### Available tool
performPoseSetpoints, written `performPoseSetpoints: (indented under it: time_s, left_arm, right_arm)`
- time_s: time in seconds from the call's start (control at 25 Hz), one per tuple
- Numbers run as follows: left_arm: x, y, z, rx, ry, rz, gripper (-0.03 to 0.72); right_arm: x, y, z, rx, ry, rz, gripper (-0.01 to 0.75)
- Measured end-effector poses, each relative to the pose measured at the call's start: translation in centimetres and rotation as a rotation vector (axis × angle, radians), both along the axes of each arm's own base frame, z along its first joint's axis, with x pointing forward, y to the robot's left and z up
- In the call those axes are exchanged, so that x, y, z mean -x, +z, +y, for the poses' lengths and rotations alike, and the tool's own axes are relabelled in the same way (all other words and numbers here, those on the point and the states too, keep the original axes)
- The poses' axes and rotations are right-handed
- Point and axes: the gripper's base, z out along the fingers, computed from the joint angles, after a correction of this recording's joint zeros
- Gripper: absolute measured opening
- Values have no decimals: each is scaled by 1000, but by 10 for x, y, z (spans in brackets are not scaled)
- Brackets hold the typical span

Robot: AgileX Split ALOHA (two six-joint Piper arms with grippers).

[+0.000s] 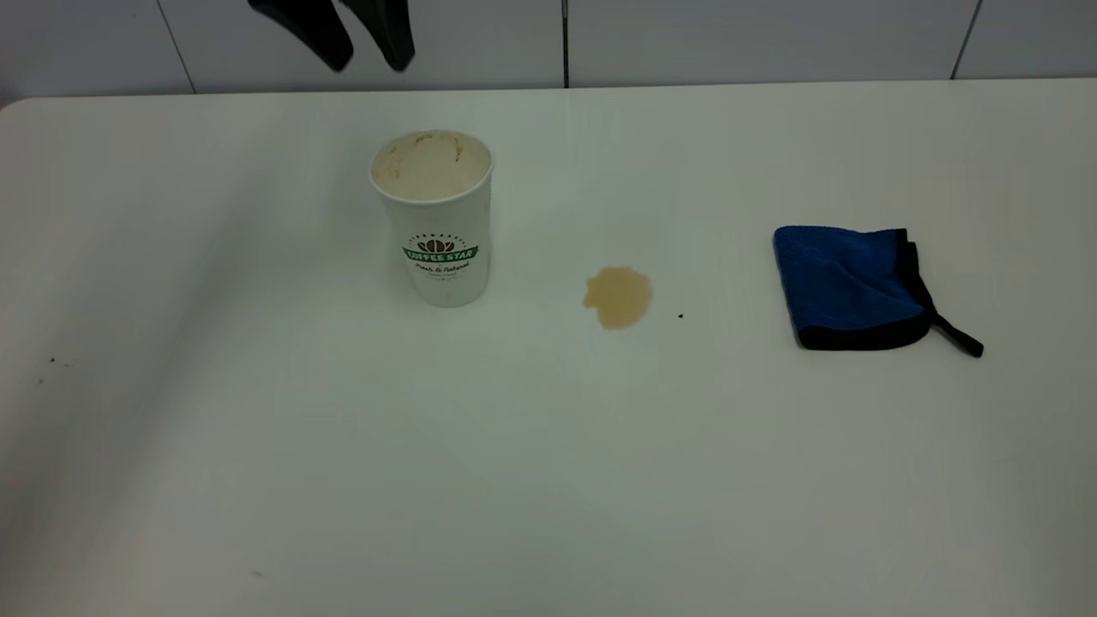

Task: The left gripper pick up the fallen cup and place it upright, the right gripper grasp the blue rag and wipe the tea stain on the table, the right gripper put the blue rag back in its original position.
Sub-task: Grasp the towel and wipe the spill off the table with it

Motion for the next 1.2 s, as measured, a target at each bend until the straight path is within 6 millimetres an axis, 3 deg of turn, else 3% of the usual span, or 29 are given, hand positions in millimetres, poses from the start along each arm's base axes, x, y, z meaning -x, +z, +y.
performPoseSetpoints:
  time_s: [0.16,0.4,0.56,0.72,0.84,0.92,1.0,1.2]
  left_arm:
    - [17,60,7,-19,-34,-60,525]
    - [64,153,26,-53,-34,-144,525]
    - [92,201,35,-29,-8,-258,525]
    - [125,230,48,-25,61,-320,525]
    - [156,238,58,-18,79,-322,525]
    - [177,230,63,-25,79,-286,525]
    - [200,217,70,-38,77,-243,525]
    - [252,157,85,-98,66,-60,525]
  right_arm:
    - [0,0,0,0,0,0,534]
    - [0,0,0,0,0,0,534]
    - [0,0,0,0,0,0,534]
    - [0,0,0,0,0,0,534]
    - [0,0,0,0,0,0,534]
    - [0,0,0,0,0,0,534]
    - [0,0,0,0,0,0,534]
    - [0,0,0,0,0,0,534]
